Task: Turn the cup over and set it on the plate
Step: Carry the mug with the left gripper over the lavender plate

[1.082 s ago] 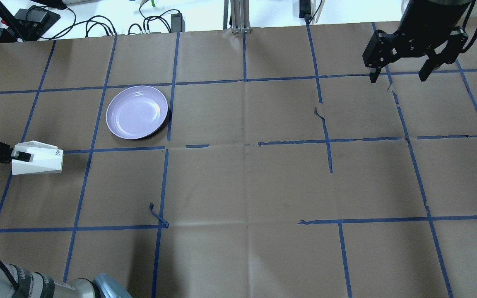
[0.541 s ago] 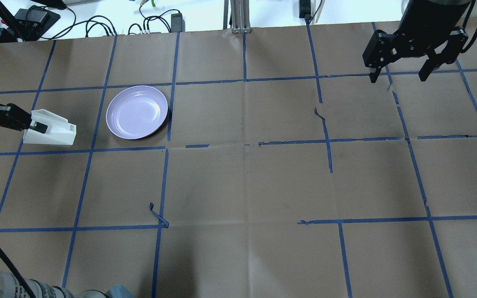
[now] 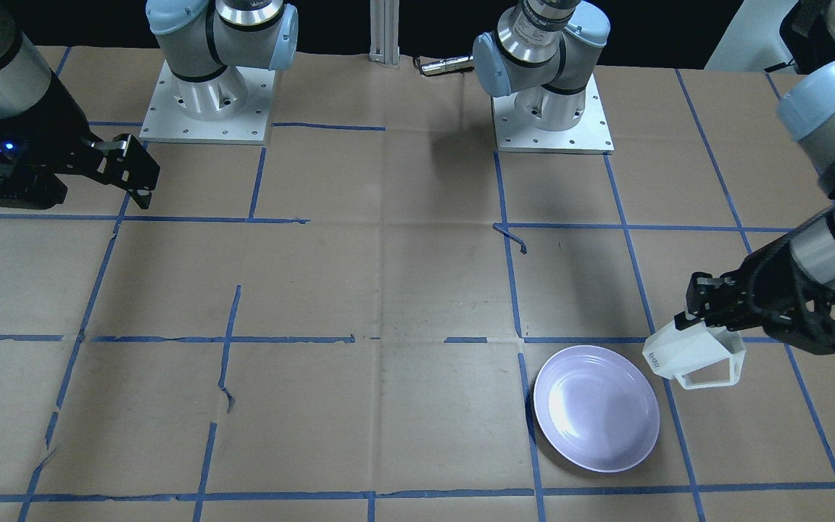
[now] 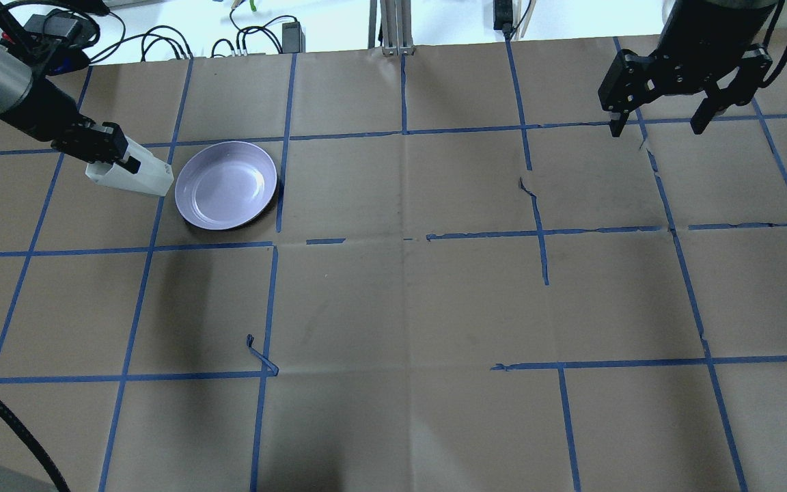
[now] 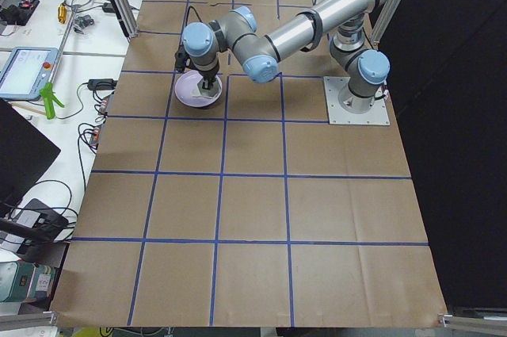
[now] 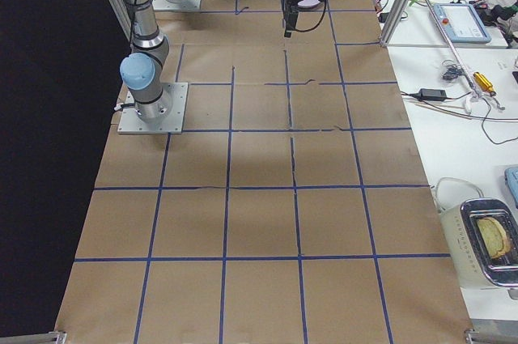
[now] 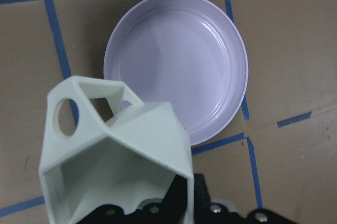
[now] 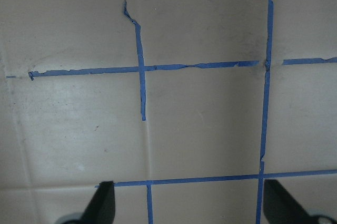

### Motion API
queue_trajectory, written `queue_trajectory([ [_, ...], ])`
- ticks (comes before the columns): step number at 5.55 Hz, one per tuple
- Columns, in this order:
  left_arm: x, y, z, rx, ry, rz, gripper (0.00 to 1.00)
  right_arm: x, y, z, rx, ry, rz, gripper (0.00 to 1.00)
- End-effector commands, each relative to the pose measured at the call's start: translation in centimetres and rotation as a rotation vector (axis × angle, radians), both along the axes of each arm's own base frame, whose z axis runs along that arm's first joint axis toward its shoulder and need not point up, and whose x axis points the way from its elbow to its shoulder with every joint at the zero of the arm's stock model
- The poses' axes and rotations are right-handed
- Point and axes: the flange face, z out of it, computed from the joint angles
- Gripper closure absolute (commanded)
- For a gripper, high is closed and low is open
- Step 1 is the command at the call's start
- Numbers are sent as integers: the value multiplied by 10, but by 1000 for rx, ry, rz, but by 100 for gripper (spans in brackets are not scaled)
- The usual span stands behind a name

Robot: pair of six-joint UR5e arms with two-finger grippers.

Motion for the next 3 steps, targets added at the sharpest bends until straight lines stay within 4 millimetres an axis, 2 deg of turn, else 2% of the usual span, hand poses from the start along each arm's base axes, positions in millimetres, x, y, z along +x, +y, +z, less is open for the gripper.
queue_trajectory([
  [1, -87, -24, -26, -35, -167, -143, 100, 0, 0, 0, 0, 0, 0, 0],
  [2, -117, -30, -42, -36, -266, -210, 100, 0, 0, 0, 0, 0, 0, 0],
  [3, -126, -32, -60, -5, -276, -233, 100, 0, 0, 0, 0, 0, 0, 0],
])
